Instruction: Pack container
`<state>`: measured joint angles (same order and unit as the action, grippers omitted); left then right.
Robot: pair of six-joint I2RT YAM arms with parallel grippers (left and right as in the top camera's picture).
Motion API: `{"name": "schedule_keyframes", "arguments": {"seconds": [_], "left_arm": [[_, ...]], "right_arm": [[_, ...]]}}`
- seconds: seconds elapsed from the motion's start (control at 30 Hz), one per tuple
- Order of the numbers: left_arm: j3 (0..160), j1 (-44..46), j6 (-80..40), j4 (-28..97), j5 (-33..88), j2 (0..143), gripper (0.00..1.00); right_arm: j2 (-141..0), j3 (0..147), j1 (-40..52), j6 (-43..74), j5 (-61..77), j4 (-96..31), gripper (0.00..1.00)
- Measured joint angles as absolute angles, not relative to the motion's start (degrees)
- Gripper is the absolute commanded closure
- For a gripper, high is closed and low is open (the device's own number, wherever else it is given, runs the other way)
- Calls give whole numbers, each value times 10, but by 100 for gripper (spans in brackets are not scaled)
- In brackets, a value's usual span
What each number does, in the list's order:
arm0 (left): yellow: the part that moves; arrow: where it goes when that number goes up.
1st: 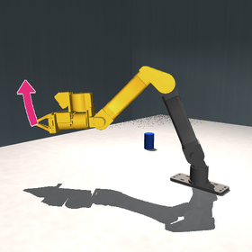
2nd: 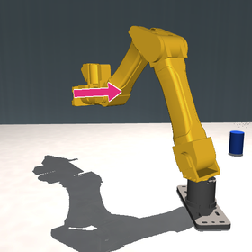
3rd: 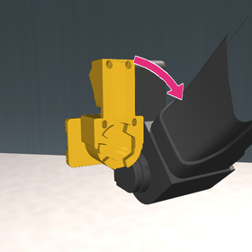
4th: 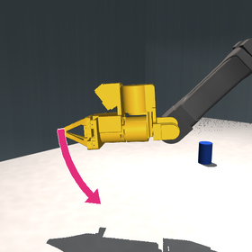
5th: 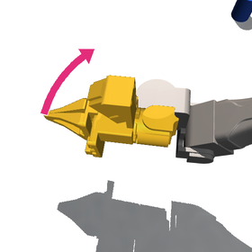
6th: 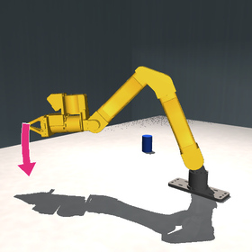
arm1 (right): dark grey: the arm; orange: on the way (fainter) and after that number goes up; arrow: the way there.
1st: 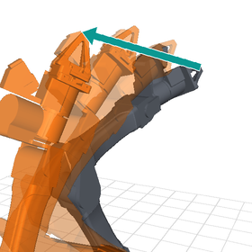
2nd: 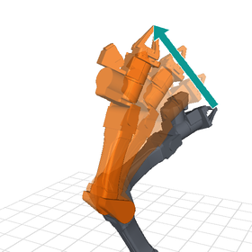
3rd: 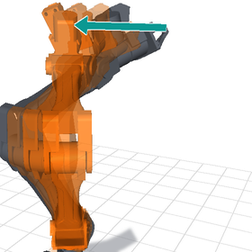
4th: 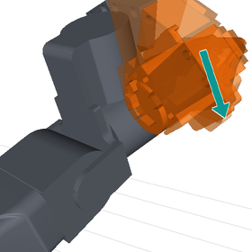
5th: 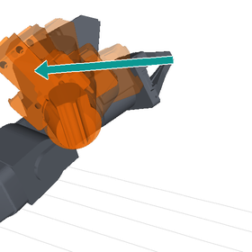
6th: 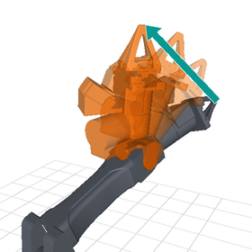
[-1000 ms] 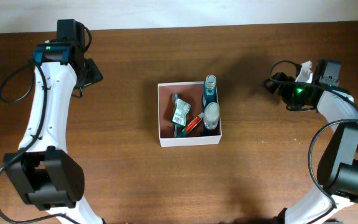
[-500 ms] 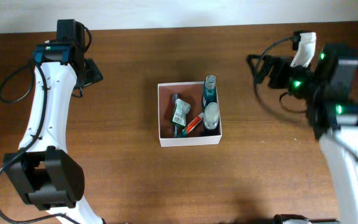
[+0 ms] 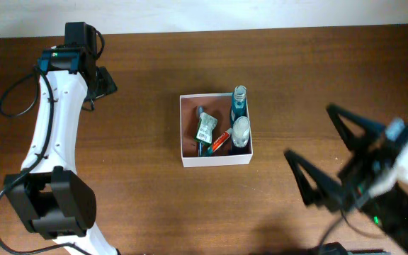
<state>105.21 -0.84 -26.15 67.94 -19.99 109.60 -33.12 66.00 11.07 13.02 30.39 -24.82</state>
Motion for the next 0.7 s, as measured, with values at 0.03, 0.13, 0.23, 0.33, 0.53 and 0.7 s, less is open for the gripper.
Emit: {"name": "schedule_keyframes", "arguments": {"seconds": [0.03, 0.13, 0.23, 0.33, 0.53, 0.7], "left_arm": [[1052, -8, -262, 680, -200, 1096, 1], [1052, -8, -262, 680, -200, 1096, 1], [1052, -8, -262, 680, -200, 1096, 1], [1052, -8, -262, 680, -200, 1096, 0], [1052, -8, -262, 680, -200, 1096, 1], [1052, -8, -262, 679, -200, 1096, 1]], "right_arm": [[-316, 649, 111, 131, 304, -247, 2], [-265, 594, 111, 130, 302, -242, 2], [-225, 528, 112, 130, 296, -213, 2], [-188, 444, 112, 129, 285, -139, 2], [-153, 310, 112, 128, 240, -11, 2], [-117, 192, 112, 128, 181, 83, 2]]}}
